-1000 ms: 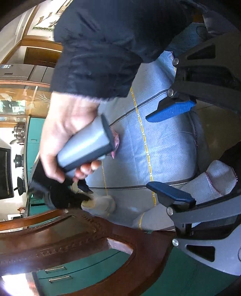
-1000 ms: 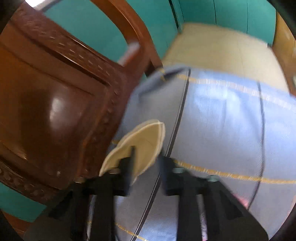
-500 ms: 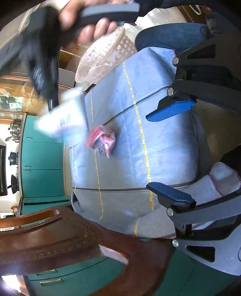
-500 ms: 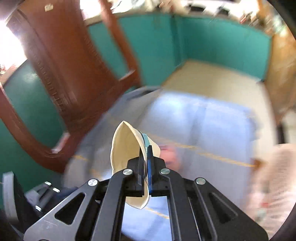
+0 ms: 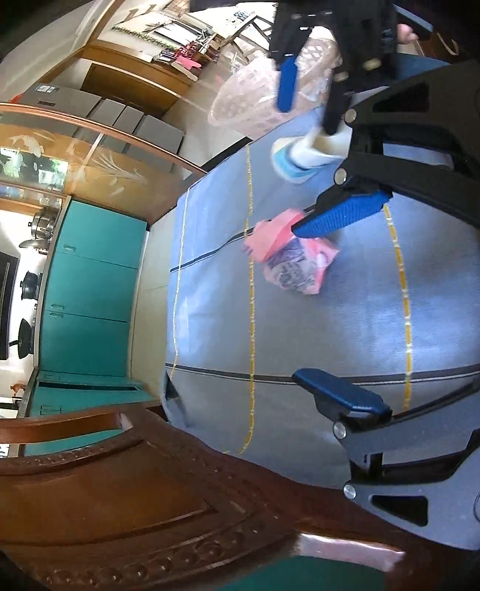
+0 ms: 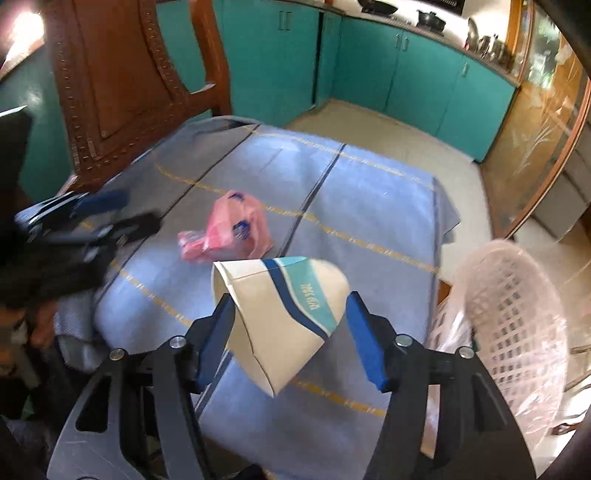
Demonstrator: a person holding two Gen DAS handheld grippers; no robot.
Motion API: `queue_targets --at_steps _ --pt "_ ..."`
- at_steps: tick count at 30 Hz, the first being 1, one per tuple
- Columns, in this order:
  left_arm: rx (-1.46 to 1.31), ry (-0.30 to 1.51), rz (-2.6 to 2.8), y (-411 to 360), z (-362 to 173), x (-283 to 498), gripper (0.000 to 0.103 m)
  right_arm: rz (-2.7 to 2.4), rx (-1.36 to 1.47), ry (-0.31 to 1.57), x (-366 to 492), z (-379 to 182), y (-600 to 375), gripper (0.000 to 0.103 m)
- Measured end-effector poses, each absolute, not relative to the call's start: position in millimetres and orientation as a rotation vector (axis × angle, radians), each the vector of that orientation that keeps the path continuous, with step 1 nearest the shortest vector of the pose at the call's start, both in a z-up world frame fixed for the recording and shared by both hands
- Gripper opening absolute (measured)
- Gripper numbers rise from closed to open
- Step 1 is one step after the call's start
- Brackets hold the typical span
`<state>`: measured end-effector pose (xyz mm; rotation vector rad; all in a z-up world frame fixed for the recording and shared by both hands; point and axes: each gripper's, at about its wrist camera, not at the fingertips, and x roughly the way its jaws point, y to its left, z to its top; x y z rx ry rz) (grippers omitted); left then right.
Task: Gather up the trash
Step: 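Hold the paper cup with the right gripper while the left grasps the pink bag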
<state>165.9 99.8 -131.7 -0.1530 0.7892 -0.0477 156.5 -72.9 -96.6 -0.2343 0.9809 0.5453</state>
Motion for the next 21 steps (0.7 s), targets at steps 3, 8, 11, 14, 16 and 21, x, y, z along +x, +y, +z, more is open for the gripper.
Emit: queue_targets --at_steps 3,8,11,14,16,21 --pt "-0.169 0.795 -0.046 101.6 -133.1 173.4 0.075 0.59 -0.167 1.034 158.2 -105.3 -73.0 0.073" --pt "-0.174 0.8 -0.046 102.3 -134.1 172.6 0.077 0.621 0.0 1.095 165.3 -115.2 -78.1 0.078" --pt "-0.178 0.795 -0.028 105.5 -132.5 171.9 0.077 0.537 0.107 1.143 180.0 -124.5 -76.1 0.08" --pt "-0.203 0.785 -0.018 112.2 -128.1 170.9 0.077 0.508 0.161 1.178 190.8 -138.5 -66.4 0.08" --pt "-0.2 0.776 -0.015 113.9 -125.0 170.0 0.078 0.453 0.148 1.217 198.2 -153.2 -58.8 0.08" --pt "-0.189 0.781 -0.008 114.9 -124.6 171.2 0.079 0.405 0.148 1.218 202.6 -158.5 -50.9 0.081"
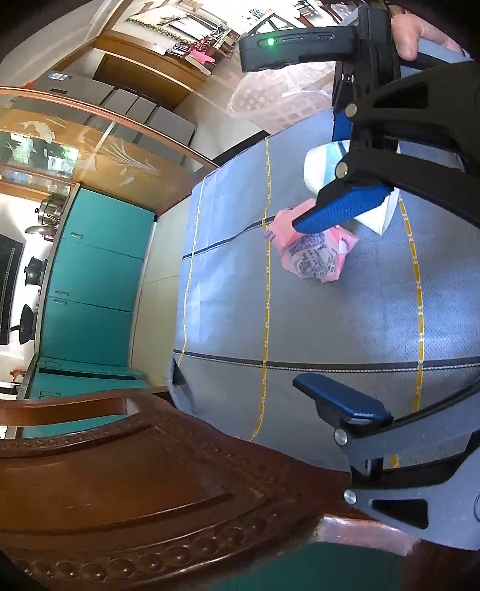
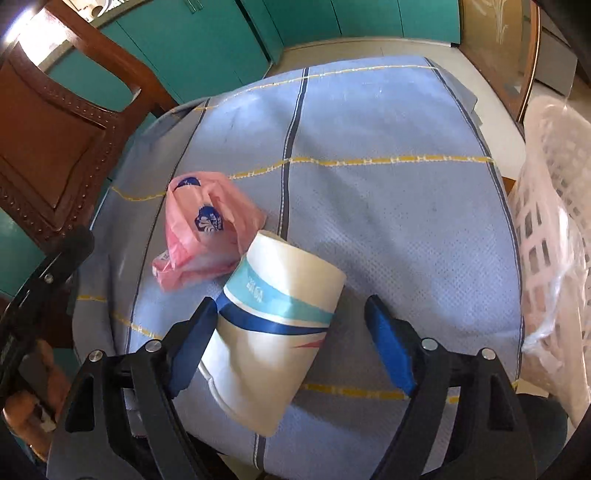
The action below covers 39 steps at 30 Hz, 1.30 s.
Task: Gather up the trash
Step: 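Hold the paper cup with the right gripper while the left grasps the pink bag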
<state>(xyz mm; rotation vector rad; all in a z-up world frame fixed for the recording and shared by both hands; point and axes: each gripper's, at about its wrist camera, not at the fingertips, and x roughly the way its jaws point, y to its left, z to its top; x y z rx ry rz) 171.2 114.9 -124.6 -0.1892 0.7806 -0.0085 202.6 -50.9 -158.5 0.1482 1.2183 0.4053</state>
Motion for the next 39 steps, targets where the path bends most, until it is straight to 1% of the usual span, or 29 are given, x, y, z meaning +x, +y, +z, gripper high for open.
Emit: queue_targets --at_steps 2,3,5,7,8,14,23,30,39 --pt "-0.196 0.783 -0.006 116.5 -126.0 171.7 0.079 0.405 0.125 1.213 203.2 -157.3 -46.4 0.077" --pt "-0.2 0.784 -0.007 116.9 -126.6 171.8 0.079 0.41 0.113 1.21 203.0 -157.0 -45.2 0.069" --pt "-0.197 0.786 -0.008 115.9 -127.7 171.3 0.079 0.426 0.126 1.206 202.8 -155.7 -45.9 0.061" --pt "-0.196 0.79 -0.009 115.1 -129.0 171.1 0.079 0.453 0.155 1.214 202.5 -154.9 -50.8 0.048" --pt "-0.196 0.792 -0.01 115.3 -129.7 171.2 0.079 0.462 0.16 1.218 201.1 -152.9 -53.0 0.047" --pt "-0.19 0.798 -0.016 112.6 -130.5 175.5 0.079 0.43 0.086 1.174 188.1 -142.8 -64.0 0.047" --pt "-0.174 0.803 -0.039 100.6 -131.4 178.5 0.08 0.367 0.086 1.127 180.2 -132.2 -88.4 0.047" --pt "-0.148 0.808 -0.062 90.2 -133.1 177.7 0.08 0.361 0.067 1.123 178.6 -133.5 -87.3 0.047" --pt "-0.139 0.817 -0.062 88.4 -136.0 177.5 0.083 0.362 0.049 1.114 176.9 -132.9 -85.7 0.047"
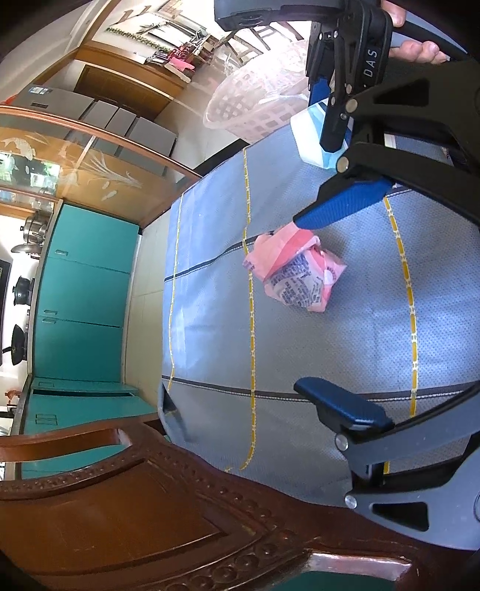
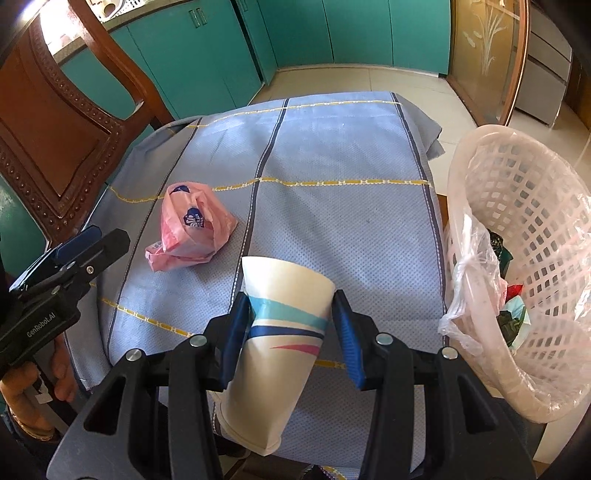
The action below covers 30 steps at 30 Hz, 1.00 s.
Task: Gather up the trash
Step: 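Hold the paper cup with the right gripper while the left grasps the pink bag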
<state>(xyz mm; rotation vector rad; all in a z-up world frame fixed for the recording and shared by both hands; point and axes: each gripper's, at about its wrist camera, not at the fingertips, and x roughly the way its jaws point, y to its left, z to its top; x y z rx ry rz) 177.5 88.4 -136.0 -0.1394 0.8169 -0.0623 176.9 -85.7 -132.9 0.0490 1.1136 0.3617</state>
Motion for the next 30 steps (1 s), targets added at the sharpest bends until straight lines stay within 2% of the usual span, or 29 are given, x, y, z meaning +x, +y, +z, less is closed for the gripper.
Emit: queue_targets --at_steps 18,30 --pt "-0.18 0.82 -0.062 90.2 -139.4 178.1 0.092 0.329 0.024 1.082 172.3 -128.9 -95.2 0.047" --pt "0.01 0.88 -0.048 36.1 -166.8 218.4 0.093 0.315 0.03 1.072 171.4 -129.7 -109.4 0.047"
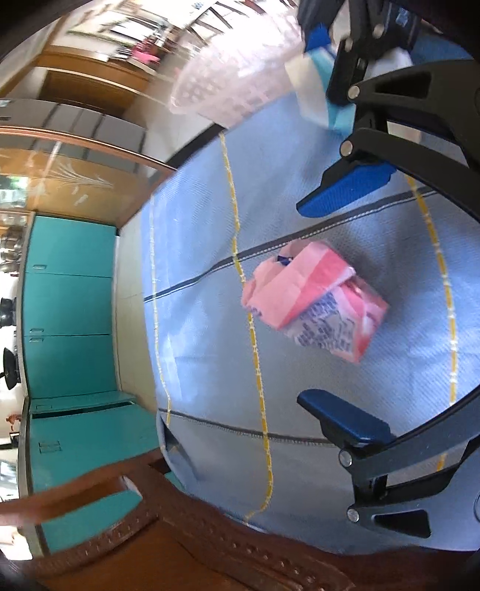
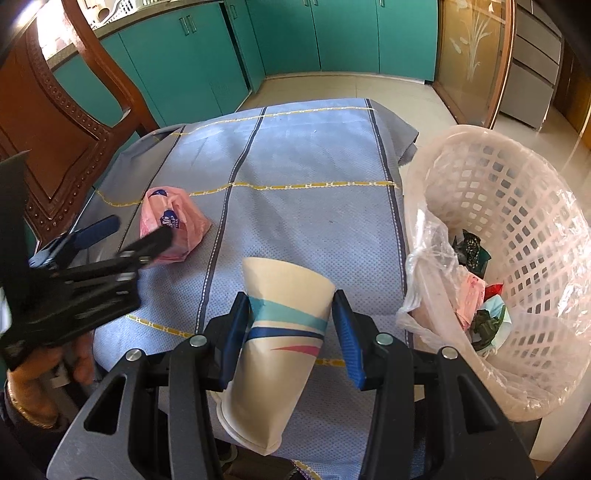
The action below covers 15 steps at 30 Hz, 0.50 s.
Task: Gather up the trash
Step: 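Hold the paper cup with the right gripper while the left grasps the pink bag, then drop the pink bag and paper cup into the basket with both grippers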
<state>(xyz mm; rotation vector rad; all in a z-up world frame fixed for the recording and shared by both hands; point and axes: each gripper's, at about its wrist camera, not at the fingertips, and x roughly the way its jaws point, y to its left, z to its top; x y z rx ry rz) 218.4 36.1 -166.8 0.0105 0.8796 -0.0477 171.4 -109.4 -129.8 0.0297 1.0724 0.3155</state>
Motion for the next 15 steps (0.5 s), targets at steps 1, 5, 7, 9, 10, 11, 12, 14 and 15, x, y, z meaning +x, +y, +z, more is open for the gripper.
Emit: queue_targets --at_steps 1,5,7,9,10,11,12,14,15 --pt "0.02 0.885 -0.044 32.9 -170.5 220.1 0.088 0.315 0.022 1.067 170.8 -128.9 -108.7 0.047" --pt "0.066 0.905 -0.047 24.2 -179.2 220.3 0.055 0.319 -0.004 1.038 168.0 -124.3 -108.5 0.047" --pt "0.081 0.89 -0.061 22.2 -178.3 217.5 0.046 0.319 -0.013 1.026 167.0 -122.2 -109.2 0.046" --pt "0.08 0.888 -0.065 22.3 -176.3 216.6 0.043 0.32 -0.013 1.018 166.8 -120.2 -110.9 0.046" --pt "0.074 0.886 -0.067 22.5 -174.6 215.5 0.042 0.321 -0.011 1.012 166.6 -118.7 -112.0 0.047" --pt "0.073 0.879 -0.065 22.2 -172.6 214.1 0.041 0.322 -0.009 1.007 166.4 -117.5 -113.4 0.047" --pt "0.076 0.874 -0.063 21.5 -171.2 213.9 0.041 0.321 -0.007 1.0 166.0 -115.7 -114.8 0.047" --pt "0.081 0.857 -0.058 18.6 -164.7 210.3 0.04 0.315 0.003 0.98 164.3 -111.1 -120.3 0.047" --pt "0.08 0.849 -0.057 17.5 -161.4 209.4 0.04 0.309 0.007 0.967 163.4 -107.8 -124.0 0.047"
